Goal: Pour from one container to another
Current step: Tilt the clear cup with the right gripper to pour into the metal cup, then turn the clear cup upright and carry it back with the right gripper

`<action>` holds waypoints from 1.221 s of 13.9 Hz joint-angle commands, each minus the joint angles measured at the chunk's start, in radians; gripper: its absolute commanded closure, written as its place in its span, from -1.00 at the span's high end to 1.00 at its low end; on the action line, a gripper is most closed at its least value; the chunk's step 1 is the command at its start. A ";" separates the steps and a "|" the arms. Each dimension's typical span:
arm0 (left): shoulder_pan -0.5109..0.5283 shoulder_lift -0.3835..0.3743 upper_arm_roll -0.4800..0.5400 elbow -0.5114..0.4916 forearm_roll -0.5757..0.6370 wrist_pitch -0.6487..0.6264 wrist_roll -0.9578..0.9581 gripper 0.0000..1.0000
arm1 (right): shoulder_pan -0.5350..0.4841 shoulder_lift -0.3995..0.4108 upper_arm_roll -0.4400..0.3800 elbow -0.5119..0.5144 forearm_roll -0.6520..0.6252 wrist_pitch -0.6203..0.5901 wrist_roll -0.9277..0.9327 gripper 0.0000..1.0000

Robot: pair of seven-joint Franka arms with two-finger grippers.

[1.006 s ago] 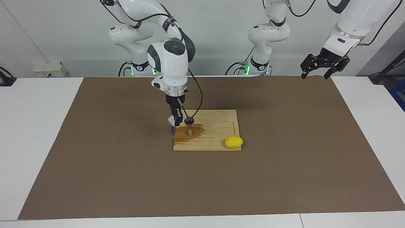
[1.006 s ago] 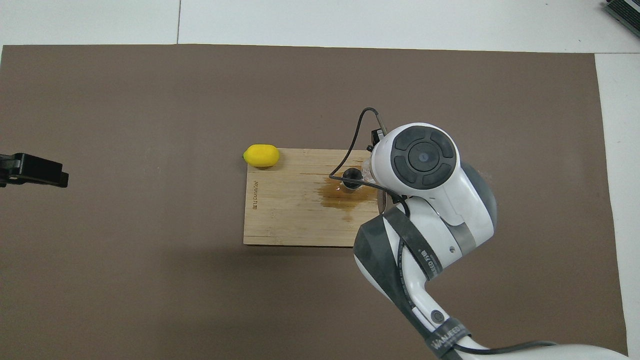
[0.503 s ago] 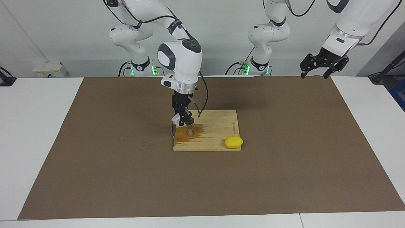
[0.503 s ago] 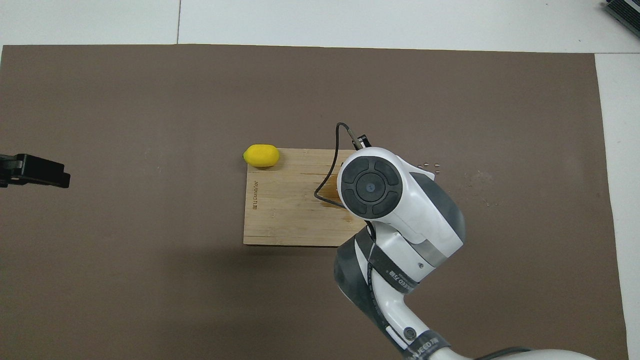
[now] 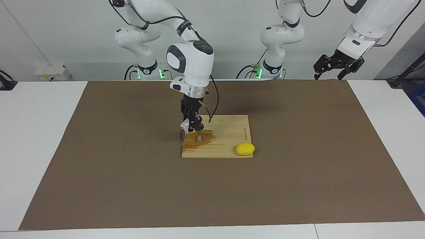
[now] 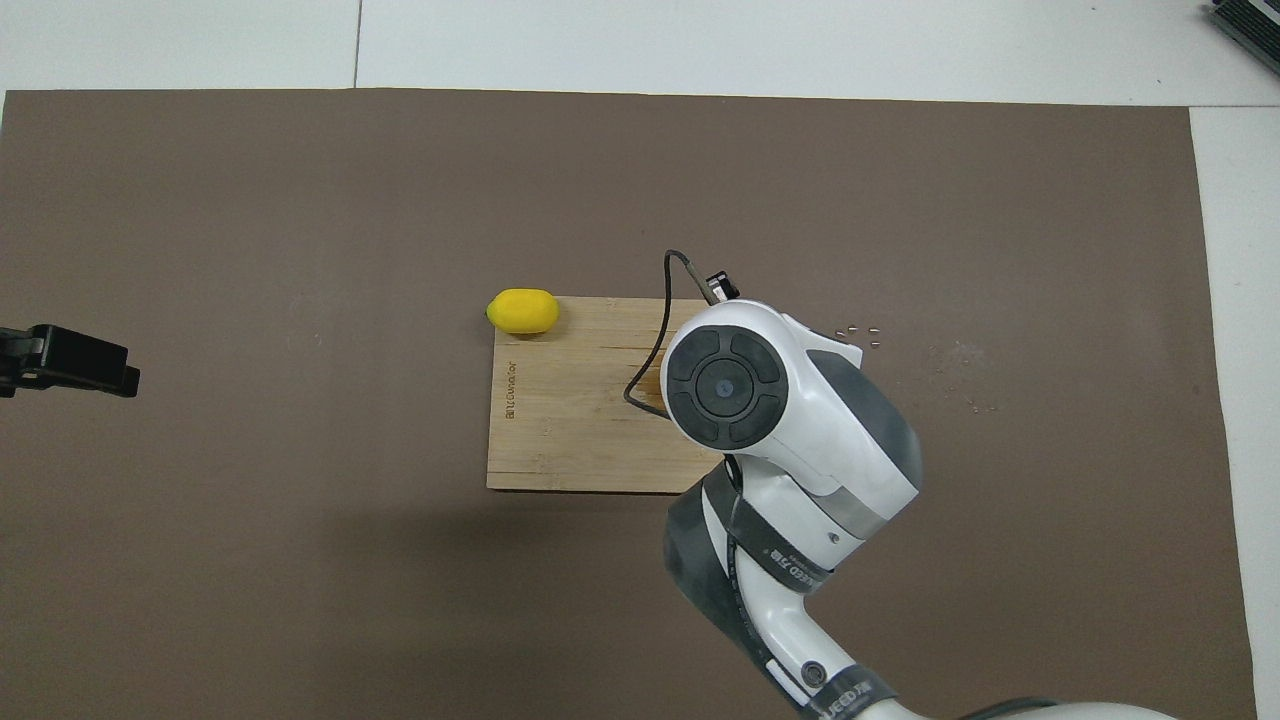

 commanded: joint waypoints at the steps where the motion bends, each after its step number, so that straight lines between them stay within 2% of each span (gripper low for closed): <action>1: 0.006 0.001 0.001 0.004 -0.005 -0.013 -0.009 1.00 | -0.017 0.004 0.003 0.042 0.091 -0.016 0.044 -1.00; 6: 0.013 -0.015 -0.004 -0.022 -0.005 -0.016 -0.012 1.00 | -0.071 0.006 0.000 0.048 0.288 0.005 0.070 -1.00; 12: 0.009 -0.015 -0.004 -0.022 -0.005 -0.016 -0.012 1.00 | -0.118 0.006 0.002 0.036 0.435 0.007 0.065 -1.00; 17: 0.009 -0.015 -0.004 -0.022 -0.005 -0.016 -0.012 1.00 | -0.206 0.001 0.002 -0.018 0.644 0.060 -0.005 -1.00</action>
